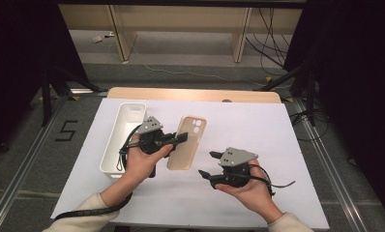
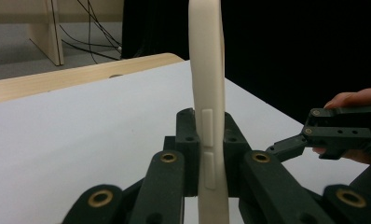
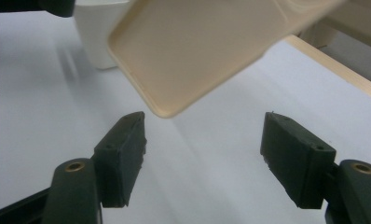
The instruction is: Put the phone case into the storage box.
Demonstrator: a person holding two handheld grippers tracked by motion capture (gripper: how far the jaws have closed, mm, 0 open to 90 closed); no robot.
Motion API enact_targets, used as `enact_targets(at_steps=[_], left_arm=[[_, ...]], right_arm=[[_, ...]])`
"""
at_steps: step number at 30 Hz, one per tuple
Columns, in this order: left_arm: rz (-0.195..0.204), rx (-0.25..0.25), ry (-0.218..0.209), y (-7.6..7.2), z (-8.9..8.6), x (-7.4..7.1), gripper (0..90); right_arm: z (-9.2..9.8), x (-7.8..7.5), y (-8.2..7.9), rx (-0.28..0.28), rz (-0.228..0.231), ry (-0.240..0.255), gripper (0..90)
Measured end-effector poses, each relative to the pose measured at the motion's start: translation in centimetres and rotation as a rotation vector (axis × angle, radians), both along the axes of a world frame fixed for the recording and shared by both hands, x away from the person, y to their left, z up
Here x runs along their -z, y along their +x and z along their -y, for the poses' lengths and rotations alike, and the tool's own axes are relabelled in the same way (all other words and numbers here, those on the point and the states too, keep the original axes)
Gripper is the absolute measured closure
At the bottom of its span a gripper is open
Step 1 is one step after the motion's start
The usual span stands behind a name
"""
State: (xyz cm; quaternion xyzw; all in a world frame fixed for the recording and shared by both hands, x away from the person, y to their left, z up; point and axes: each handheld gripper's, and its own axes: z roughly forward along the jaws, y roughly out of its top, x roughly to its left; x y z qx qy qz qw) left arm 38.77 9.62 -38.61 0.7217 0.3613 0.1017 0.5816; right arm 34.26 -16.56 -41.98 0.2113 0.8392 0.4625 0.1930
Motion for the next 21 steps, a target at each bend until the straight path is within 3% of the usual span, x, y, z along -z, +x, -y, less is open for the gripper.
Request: enact_targets(at_steps=[11,21], left_arm=[[0.014,-0.003,-0.005,-0.1,-0.6,-0.5,82.0],[0.021,-0.016,-0.005,-0.2,-1.2,-0.7,82.1]], right_arm=[[2.1,0.1,0.7,0.104,-0.029,0.067,25.2],[3.4,0.2,0.7,0.163,-0.032,0.079,24.4]])
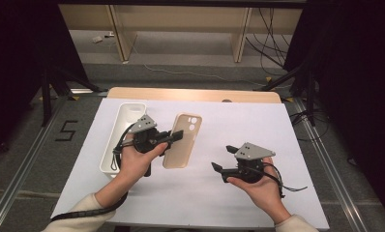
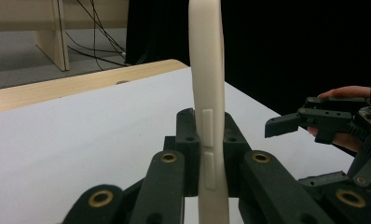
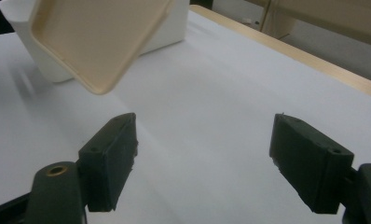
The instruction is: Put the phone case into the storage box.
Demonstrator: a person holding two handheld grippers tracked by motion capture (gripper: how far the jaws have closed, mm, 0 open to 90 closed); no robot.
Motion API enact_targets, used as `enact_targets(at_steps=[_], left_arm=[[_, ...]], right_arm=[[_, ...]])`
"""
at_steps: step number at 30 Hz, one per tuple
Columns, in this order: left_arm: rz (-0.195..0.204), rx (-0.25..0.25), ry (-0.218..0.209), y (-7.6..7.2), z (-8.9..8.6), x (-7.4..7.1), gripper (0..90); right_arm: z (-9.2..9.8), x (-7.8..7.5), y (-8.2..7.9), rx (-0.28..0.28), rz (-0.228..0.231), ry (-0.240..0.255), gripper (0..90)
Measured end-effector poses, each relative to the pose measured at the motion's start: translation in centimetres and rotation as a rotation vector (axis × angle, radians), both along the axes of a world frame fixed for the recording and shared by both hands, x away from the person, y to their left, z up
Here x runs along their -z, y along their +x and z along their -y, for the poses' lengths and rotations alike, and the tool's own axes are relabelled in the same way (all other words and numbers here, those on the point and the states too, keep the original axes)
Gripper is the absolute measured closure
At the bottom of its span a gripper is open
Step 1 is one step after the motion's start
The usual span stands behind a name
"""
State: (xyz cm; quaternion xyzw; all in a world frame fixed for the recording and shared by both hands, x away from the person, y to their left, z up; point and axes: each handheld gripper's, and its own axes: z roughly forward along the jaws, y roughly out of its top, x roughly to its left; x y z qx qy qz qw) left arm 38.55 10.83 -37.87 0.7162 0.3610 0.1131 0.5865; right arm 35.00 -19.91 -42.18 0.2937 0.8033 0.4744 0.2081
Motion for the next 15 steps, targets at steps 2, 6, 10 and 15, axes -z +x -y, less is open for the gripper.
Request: enact_targets(at_steps=[2,6,10,15], left_arm=[[0.001,-0.001,-0.002,0.0,-0.2,-0.1,82.1],[0.003,-0.008,-0.001,0.0,-0.5,-0.2,82.1],[0.003,-0.015,-0.008,-0.1,-0.8,-0.3,82.1],[0.010,-0.019,-0.008,-0.1,-1.2,-0.5,82.2]], right_arm=[[0.3,0.0,0.0,0.007,-0.005,-0.005,24.4],[0.9,0.1,0.0,0.033,0.009,0.008,23.9],[1.2,0.1,-0.1,0.038,-0.001,0.015,23.5],[1.9,0.1,-0.2,0.064,0.001,0.026,23.1]])
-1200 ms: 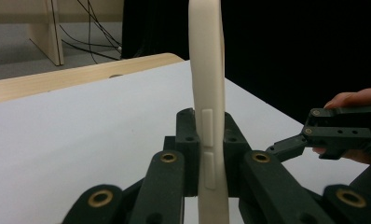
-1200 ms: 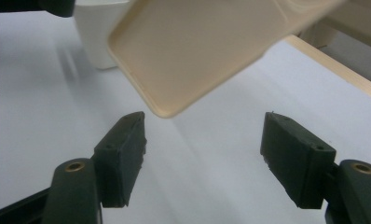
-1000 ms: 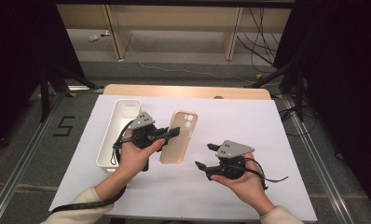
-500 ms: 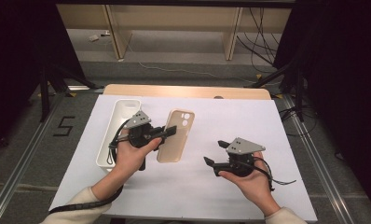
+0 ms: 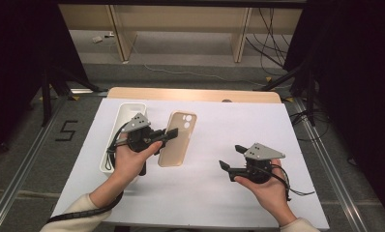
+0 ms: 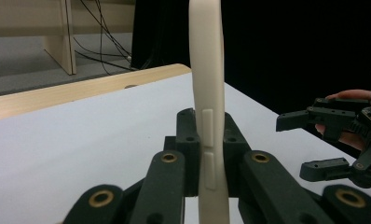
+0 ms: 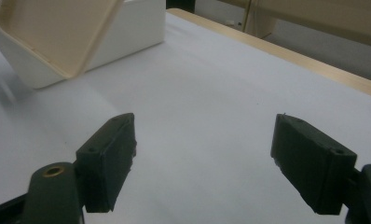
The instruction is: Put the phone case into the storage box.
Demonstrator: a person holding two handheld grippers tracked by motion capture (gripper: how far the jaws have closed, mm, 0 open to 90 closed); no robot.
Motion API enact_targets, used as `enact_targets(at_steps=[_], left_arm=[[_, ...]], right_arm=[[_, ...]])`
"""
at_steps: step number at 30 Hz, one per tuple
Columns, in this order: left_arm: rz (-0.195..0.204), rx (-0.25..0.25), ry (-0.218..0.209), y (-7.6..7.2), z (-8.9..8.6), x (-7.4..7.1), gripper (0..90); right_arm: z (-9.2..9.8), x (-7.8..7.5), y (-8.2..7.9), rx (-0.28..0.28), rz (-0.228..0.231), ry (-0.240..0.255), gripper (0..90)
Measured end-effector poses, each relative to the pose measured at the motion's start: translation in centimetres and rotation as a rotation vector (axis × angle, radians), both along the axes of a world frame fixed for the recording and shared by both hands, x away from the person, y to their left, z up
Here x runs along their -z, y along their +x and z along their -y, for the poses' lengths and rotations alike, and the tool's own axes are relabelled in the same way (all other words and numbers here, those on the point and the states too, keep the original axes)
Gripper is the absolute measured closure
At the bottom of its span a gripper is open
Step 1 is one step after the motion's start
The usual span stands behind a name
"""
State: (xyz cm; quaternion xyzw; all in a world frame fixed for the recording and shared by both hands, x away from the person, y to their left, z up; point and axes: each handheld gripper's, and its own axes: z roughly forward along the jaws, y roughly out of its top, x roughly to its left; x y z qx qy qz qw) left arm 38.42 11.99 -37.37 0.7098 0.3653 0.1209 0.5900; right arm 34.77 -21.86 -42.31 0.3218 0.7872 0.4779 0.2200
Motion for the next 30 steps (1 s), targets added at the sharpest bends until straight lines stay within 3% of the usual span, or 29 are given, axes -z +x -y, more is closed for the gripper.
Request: enact_targets(at_steps=[4,9,10,11,13,17,21,24,28,30], left_arm=[[0.010,-0.002,0.002,0.0,-0.4,-0.2,82.2],[0.013,-0.014,-0.003,-0.1,-1.0,-0.5,82.3],[0.015,-0.018,-0.006,-0.1,-1.2,-0.5,82.3],[0.015,-0.018,-0.006,-0.1,-1.2,-0.5,82.3],[0.016,-0.021,-0.004,-0.1,-1.4,-0.6,82.3],[0.021,-0.026,-0.006,-0.2,-1.9,-0.7,82.4],[0.025,-0.034,-0.006,-0.2,-2.3,-0.8,82.5],[0.026,-0.043,-0.006,-0.2,-2.7,-0.9,82.5],[0.027,-0.049,-0.009,-0.3,-3.1,-0.9,82.5],[0.029,-0.055,-0.008,-0.3,-3.2,-1.0,82.5]], right_arm=[[0.4,-0.1,-0.1,0.012,-0.012,-0.009,22.9],[1.0,0.1,-0.2,0.031,0.014,0.010,22.7],[1.2,0.1,-0.4,0.033,-0.013,0.010,22.7],[1.3,0.1,-0.4,0.040,0.003,0.007,22.6],[1.6,0.1,-0.5,0.045,-0.014,0.014,22.7],[1.9,0.1,-0.5,0.059,-0.004,0.016,22.5],[2.1,0.1,-0.6,0.062,-0.025,0.010,22.4],[2.2,0.2,-0.5,0.065,0.002,0.013,22.2],[2.4,0.2,-0.7,0.069,-0.028,0.003,22.0],[2.3,0.2,-0.7,0.073,-0.006,0.018,22.1]])
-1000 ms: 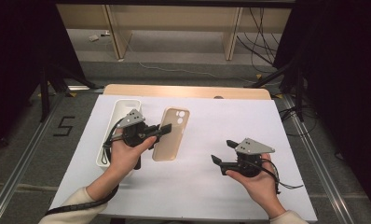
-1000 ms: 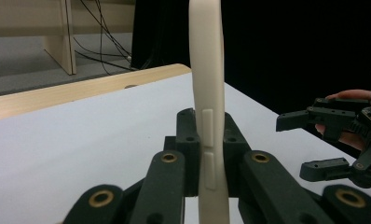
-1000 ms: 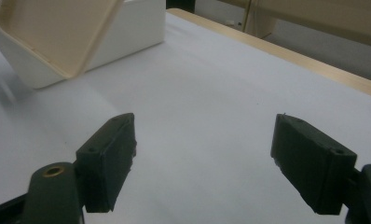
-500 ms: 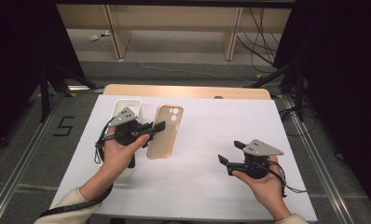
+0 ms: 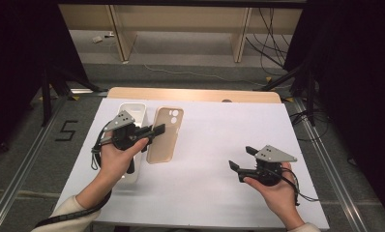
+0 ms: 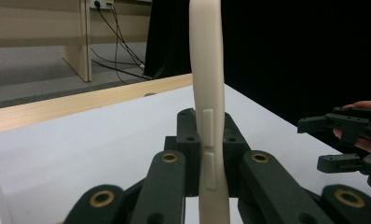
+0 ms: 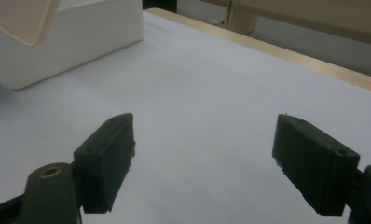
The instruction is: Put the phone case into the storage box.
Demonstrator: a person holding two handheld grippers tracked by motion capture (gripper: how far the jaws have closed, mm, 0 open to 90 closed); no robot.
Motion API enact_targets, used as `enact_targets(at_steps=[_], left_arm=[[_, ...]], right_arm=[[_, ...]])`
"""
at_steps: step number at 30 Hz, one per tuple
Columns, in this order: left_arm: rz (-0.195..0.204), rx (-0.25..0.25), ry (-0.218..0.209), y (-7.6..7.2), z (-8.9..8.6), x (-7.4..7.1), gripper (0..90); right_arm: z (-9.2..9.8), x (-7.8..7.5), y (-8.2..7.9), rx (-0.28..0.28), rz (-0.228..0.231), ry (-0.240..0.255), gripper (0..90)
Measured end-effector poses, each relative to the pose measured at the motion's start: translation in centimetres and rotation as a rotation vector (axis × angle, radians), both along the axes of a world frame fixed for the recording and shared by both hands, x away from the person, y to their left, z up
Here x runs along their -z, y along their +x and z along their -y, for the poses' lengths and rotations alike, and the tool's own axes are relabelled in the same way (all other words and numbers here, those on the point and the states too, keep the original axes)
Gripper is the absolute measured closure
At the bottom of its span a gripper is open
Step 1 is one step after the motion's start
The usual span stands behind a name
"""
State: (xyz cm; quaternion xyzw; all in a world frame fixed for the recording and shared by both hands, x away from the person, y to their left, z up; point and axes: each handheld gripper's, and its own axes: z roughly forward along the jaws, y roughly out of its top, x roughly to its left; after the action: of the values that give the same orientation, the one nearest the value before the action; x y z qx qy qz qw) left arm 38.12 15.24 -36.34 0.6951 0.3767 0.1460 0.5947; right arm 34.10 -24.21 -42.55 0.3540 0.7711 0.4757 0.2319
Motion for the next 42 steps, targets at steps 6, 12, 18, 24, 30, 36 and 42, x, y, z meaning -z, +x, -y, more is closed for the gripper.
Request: enact_targets(at_steps=[6,12,18,24,30,36,42], left_arm=[[0.005,-0.008,-0.005,0.0,-0.4,-0.3,82.6],[0.014,-0.016,-0.016,0.1,-0.9,-0.7,82.7],[0.019,-0.026,-0.017,0.1,-1.4,-1.0,82.8],[0.023,-0.040,-0.020,0.1,-2.0,-1.2,82.9],[0.025,-0.048,-0.019,0.2,-2.4,-1.3,82.9],[0.026,-0.054,-0.021,0.2,-2.8,-1.4,82.9],[0.028,-0.060,-0.023,0.2,-3.2,-1.5,83.0]], right_arm=[[0.3,-0.1,-0.1,0.006,-0.012,-0.014,21.9],[0.3,0.0,0.0,0.010,0.005,0.006,21.7],[0.4,0.0,-0.1,0.015,-0.009,0.005,21.7],[0.7,0.1,-0.1,0.023,-0.001,0.003,21.6],[0.7,0.1,-0.2,0.025,-0.013,0.010,21.6],[0.7,0.1,-0.1,0.026,-0.008,0.009,21.6],[0.7,0.1,-0.1,0.025,0.009,-0.001,21.6]])
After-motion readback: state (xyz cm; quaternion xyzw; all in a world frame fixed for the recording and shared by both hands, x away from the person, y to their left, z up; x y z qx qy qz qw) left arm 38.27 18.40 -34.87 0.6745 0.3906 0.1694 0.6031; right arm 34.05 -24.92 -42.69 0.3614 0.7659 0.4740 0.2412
